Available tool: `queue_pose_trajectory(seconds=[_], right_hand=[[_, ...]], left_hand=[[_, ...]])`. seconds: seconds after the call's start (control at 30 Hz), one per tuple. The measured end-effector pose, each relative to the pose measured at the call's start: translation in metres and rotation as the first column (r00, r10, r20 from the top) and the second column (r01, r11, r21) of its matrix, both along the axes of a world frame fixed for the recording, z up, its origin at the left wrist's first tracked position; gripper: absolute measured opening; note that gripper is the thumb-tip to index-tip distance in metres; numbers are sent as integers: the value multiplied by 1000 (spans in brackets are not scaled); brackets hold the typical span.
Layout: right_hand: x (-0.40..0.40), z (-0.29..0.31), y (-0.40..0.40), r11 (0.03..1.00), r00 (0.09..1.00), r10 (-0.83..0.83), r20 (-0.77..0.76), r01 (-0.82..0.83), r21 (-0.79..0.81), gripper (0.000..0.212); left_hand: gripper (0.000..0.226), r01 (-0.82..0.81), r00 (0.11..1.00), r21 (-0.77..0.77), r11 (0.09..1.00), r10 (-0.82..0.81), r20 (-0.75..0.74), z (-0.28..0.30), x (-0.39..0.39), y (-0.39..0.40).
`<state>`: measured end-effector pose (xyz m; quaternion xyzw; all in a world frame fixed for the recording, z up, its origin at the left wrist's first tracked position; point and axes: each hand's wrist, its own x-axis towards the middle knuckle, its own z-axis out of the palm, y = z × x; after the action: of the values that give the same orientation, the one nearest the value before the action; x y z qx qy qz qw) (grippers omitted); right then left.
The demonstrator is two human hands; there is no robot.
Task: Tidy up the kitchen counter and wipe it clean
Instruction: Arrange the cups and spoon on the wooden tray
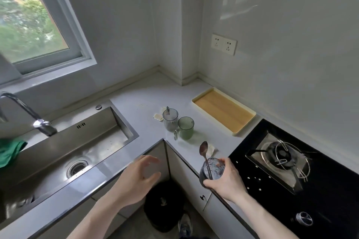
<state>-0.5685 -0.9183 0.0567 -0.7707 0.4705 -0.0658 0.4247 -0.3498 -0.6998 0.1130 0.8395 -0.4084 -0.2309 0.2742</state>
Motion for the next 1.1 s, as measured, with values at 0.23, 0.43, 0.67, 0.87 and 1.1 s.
queue_pose_trajectory(seconds=[0.23,0.43,0.67,0.87,1.1], right_hand=[[84,-26,-47,998,998,-26,-57,29,60,85],[132,-48,-70,987,975,-131,-178,145,69,79],[162,-57,-82,954,932,-270,-242,293,63,78],[185,-56,-77,899,869,-415,-269,437,25,76],[202,-59,-71,836,811,-518,-273,547,39,73]], left_hand=[[25,-27,1000,50,998,27,4,-2,78,-48],[27,12,1000,96,995,-9,-30,-20,128,-77],[30,138,990,133,982,-135,-31,-31,183,-105],[30,299,954,153,942,-297,-33,-36,237,-127],[27,401,915,203,893,-402,-37,-54,263,-159]])
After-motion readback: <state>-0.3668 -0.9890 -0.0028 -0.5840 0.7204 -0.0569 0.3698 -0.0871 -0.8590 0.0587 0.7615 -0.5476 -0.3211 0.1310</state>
